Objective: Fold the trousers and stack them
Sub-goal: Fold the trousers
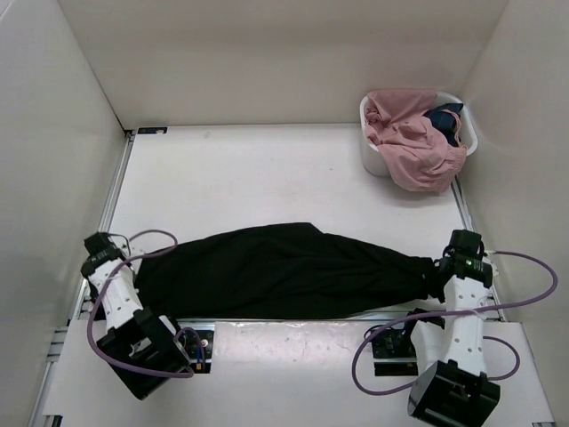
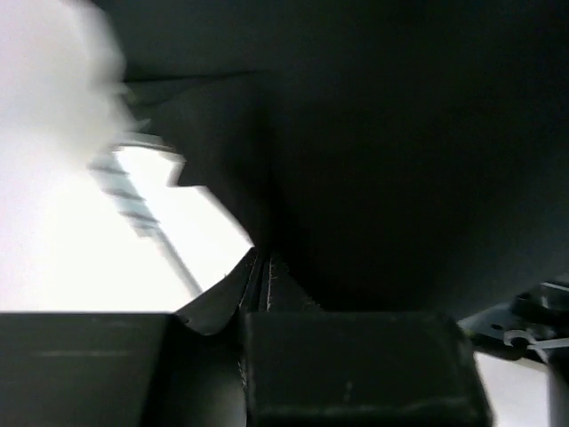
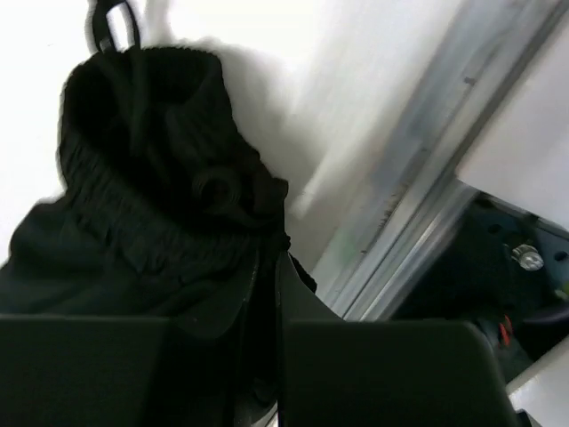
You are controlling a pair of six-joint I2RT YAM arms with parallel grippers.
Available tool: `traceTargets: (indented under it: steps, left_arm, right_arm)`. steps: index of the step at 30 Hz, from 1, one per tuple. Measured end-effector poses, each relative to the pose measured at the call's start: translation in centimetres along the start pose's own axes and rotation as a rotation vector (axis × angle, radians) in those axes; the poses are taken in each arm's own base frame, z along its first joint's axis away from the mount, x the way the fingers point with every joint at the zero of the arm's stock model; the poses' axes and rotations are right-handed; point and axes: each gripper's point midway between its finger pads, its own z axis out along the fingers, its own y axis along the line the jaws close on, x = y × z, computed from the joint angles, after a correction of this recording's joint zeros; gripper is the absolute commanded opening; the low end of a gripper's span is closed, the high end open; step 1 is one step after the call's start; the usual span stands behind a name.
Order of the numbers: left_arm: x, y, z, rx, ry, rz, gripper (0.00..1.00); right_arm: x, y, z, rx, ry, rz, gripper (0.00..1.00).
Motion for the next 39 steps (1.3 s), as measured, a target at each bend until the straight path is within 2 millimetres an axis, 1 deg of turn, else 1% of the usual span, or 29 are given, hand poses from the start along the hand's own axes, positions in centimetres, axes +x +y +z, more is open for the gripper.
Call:
traceTargets:
  steps: [1, 3, 5, 10, 14, 15, 16, 17, 18, 19, 20, 22, 23, 24, 25, 26, 28, 29, 30, 31, 32, 33, 35, 37, 38, 39]
  left_arm:
    - [0.8, -1.1, 0.7, 0.025, 0.026, 0.012, 0.14]
    - [1.9, -2.5, 1.7, 0.057, 0.062, 0.027, 0.14]
    - [2.5, -2.7, 2.0, 0.063, 0.077, 0.029, 0.14]
    - [2.4, -1.3, 2.4, 0.014, 0.060, -0.002, 0.14]
    - [1.9, 0.8, 2.0, -0.026, 0.044, -0.028, 0.14]
    - [1.9, 1.2, 1.9, -0.033, 0.043, -0.035, 0.30]
    - [1.9, 1.5, 1.9, -0.039, 0.043, -0.034, 0.43]
    - [1.9, 1.7, 2.0, -0.042, 0.043, -0.035, 0.54]
    - [2.1, 1.6, 2.0, -0.038, 0.048, -0.032, 0.64]
    - [2.3, 1.6, 2.0, -0.034, 0.054, -0.029, 0.69]
    - [2.5, 1.5, 2.1, -0.029, 0.058, -0.025, 0.71]
    - [3.0, 1.2, 1.9, -0.005, 0.074, -0.016, 0.74]
    - [3.1, 1.2, 1.5, 0.011, 0.082, -0.010, 0.76]
    - [3.0, 1.6, 0.9, 0.019, 0.079, -0.010, 0.79]
    - [2.6, 2.5, 0.0, 0.017, 0.061, -0.012, 0.79]
    - [1.7, 4.0, -1.3, 0.002, 0.030, -0.021, 0.79]
    - [-0.6, 7.8, -4.0, -0.068, -0.059, -0.053, 0.77]
    - [-1.9, 9.3, -5.1, -0.097, -0.104, -0.064, 0.75]
    - [-3.1, 10.1, -5.9, -0.110, -0.139, -0.064, 0.74]
    - [-4.4, 10.5, -6.2, -0.111, -0.168, -0.060, 0.72]
    - [-5.6, 10.3, -5.9, -0.091, -0.181, -0.047, 0.72]
    - [-6.7, 9.5, -5.2, -0.057, -0.180, -0.026, 0.72]
    - [-8.0, 7.1, -2.9, 0.037, -0.136, 0.019, 0.72]
    - [-8.1, 4.0, -0.5, 0.126, -0.079, 0.065, 0.72]
    - [-7.9, 2.8, 0.3, 0.154, -0.056, 0.082, 0.72]
    - [-7.6, 1.5, 0.9, 0.176, -0.033, 0.104, 0.72]
  right_arm:
    - [0.2, -0.6, 0.1, 0.035, 0.010, 0.011, 0.00]
    - [0.0, -1.2, 0.3, 0.082, 0.002, 0.032, 0.00]
    - [-0.1, -1.7, 0.4, 0.117, -0.012, 0.057, 0.00]
    - [-1.0, -2.7, -0.1, 0.161, -0.076, 0.128, 0.00]
    - [-2.7, -2.4, -1.6, 0.157, -0.138, 0.165, 0.00]
    - [-3.1, -2.3, -2.0, 0.153, -0.151, 0.173, 0.01]
    - [-3.5, -2.2, -2.3, 0.149, -0.164, 0.180, 0.14]
    - [-3.7, -2.1, -2.5, 0.147, -0.175, 0.187, 0.33]
    - [-3.8, -2.2, -2.5, 0.152, -0.183, 0.194, 0.57]
    - [-3.9, -2.5, -2.6, 0.162, -0.189, 0.198, 0.78]
    - [-3.9, -2.8, -2.6, 0.174, -0.195, 0.195, 0.81]
    - [-4.0, -3.3, -2.7, 0.197, -0.203, 0.181, 0.82]
    - [-4.1, -3.4, -2.8, 0.203, -0.208, 0.175, 0.82]
    - [-4.3, -3.4, -3.0, 0.202, -0.217, 0.162, 0.82]
    - [-4.8, -3.2, -3.3, 0.196, -0.230, 0.149, 0.79]
    - [-5.4, -2.8, -3.8, 0.178, -0.248, 0.134, 0.73]
    - [-6.7, -1.4, -4.7, 0.118, -0.276, 0.101, 0.68]
    - [-7.4, -0.3, -5.1, 0.072, -0.291, 0.078, 0.67]
    - [-7.9, 1.0, -5.4, 0.024, -0.300, 0.050, 0.67]
    - [-8.0, 2.2, -5.5, -0.016, -0.299, 0.018, 0.67]
    - [-7.6, 3.5, -5.3, -0.054, -0.283, -0.028, 0.67]
    - [-6.9, 4.5, -5.0, -0.075, -0.254, -0.077, 0.67]
    - [-4.9, 6.3, -3.9, -0.092, -0.184, -0.176, 0.66]
    - [-2.2, 7.1, -2.3, -0.076, -0.105, -0.261, 0.64]
    - [-0.9, 7.0, -1.5, -0.059, -0.072, -0.291, 0.61]
    - [0.5, 6.6, -0.7, -0.039, -0.039, -0.317, 0.61]
